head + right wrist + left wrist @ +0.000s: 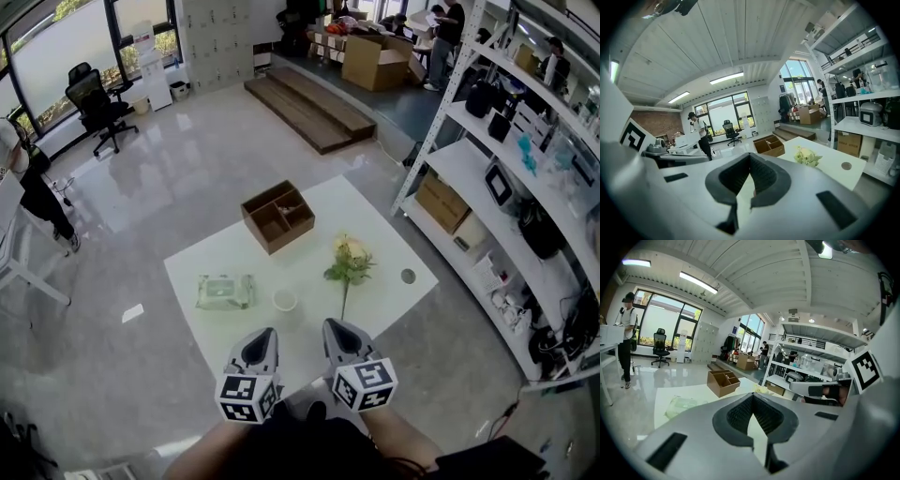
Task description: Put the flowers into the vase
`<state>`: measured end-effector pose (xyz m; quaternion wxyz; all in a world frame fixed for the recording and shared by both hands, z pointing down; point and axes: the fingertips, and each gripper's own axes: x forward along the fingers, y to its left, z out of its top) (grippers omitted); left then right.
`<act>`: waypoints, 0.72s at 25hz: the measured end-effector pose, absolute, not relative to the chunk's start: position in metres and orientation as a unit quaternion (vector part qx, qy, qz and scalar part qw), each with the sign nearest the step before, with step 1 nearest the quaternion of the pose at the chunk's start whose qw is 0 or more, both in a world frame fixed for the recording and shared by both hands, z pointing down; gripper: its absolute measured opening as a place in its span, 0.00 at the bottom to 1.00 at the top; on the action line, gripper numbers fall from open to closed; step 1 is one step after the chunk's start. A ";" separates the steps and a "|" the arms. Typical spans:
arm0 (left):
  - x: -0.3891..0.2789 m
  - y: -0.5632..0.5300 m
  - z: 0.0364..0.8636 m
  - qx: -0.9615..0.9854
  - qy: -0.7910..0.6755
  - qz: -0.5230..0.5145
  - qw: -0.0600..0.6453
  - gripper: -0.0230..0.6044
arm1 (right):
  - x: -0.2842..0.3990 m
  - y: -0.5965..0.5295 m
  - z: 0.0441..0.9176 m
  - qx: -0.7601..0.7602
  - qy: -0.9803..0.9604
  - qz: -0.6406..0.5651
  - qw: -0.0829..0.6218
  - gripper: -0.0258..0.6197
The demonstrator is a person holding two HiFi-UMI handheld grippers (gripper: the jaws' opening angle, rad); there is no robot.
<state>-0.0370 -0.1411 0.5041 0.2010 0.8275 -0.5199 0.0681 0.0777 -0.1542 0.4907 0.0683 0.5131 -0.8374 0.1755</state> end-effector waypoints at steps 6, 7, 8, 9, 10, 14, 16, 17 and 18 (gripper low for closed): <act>-0.026 -0.148 0.518 0.833 -0.501 0.084 0.219 0.04 | 0.090 -0.177 0.532 0.536 -0.809 0.213 0.113 0.04; -0.022 -0.148 0.520 0.835 -0.496 0.087 0.223 0.04 | 0.096 -0.181 0.542 0.541 -0.801 0.221 0.130 0.04; -0.019 -0.148 0.522 0.837 -0.491 0.090 0.224 0.04 | 0.102 -0.187 0.554 0.545 -0.793 0.229 0.148 0.04; -0.015 -0.148 0.523 0.839 -0.487 0.094 0.224 0.04 | 0.110 -0.195 0.566 0.549 -0.784 0.239 0.164 0.04; -0.013 -0.150 0.525 0.841 -0.483 0.097 0.224 0.04 | 0.118 -0.205 0.579 0.551 -0.775 0.252 0.180 0.04; -0.008 -0.154 0.528 0.844 -0.474 0.099 0.229 0.04 | 0.150 -0.245 0.635 0.550 -0.734 0.314 0.245 0.04; -0.009 -0.154 0.529 0.844 -0.473 0.100 0.233 0.04 | 0.162 -0.259 0.660 0.542 -0.716 0.344 0.274 0.17; -0.009 -0.154 0.529 0.843 -0.473 0.100 0.235 0.04 | 0.168 -0.265 0.670 0.541 -0.706 0.357 0.286 0.18; -0.010 -0.154 0.530 0.843 -0.473 0.100 0.238 0.04 | 0.174 -0.270 0.680 0.540 -0.695 0.371 0.295 0.18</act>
